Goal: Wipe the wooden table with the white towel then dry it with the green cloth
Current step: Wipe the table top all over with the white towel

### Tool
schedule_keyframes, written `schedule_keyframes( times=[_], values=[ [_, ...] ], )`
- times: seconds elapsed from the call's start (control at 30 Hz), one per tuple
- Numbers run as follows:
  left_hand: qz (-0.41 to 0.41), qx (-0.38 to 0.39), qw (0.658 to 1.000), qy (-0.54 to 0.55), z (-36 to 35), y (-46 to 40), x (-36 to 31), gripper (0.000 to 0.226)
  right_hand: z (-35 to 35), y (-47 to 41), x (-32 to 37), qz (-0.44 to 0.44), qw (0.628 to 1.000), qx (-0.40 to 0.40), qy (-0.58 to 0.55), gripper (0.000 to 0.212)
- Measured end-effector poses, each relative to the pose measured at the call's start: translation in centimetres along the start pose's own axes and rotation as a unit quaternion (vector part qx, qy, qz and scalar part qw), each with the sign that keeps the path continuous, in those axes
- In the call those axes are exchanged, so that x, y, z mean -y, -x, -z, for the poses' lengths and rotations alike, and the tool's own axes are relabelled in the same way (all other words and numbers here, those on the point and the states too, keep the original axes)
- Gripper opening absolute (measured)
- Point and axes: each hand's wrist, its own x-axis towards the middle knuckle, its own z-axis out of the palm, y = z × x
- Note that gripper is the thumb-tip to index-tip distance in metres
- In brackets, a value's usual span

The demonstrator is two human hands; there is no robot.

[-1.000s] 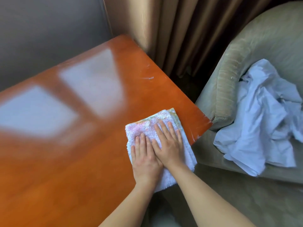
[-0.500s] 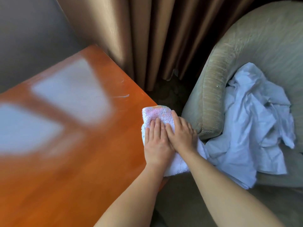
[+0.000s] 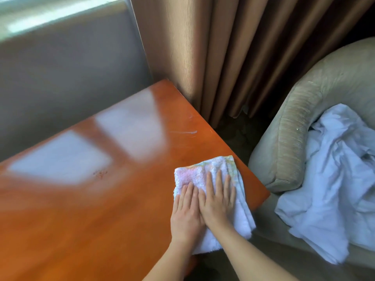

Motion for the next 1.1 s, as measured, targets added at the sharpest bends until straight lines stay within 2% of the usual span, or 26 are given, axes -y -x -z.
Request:
schedule_keyframes(
  times=[0.13,0.27,0.47,0.73,1.1],
  values=[
    [-0.004,-0.048,0.999,0.015,-0.8,-0.8,-0.1,0.048,0.4,-0.9,-0.3,0.01,1.0,0.022,0.009,0.062],
    [0.0,-0.06,0.998,0.013,-1.6,-1.7,-0.1,0.05,0.2,-2.4,-0.4,0.021,0.999,0.025,-0.007,0.063],
    [0.099,-0.091,0.99,0.04,-1.9,-8.7,-1.8,0.052,0.2,-10.9,-0.4,0.109,0.993,0.032,-0.021,0.062],
    [0.159,-0.162,0.973,0.034,-1.2,-18.3,-0.6,0.048,-0.5,-21.6,2.7,0.191,0.981,0.039,-0.021,0.062],
    [0.218,-0.178,0.959,0.022,0.8,-27.3,4.0,0.047,-1.7,-31.1,9.3,0.255,0.965,0.052,-0.017,0.063]
  ],
)
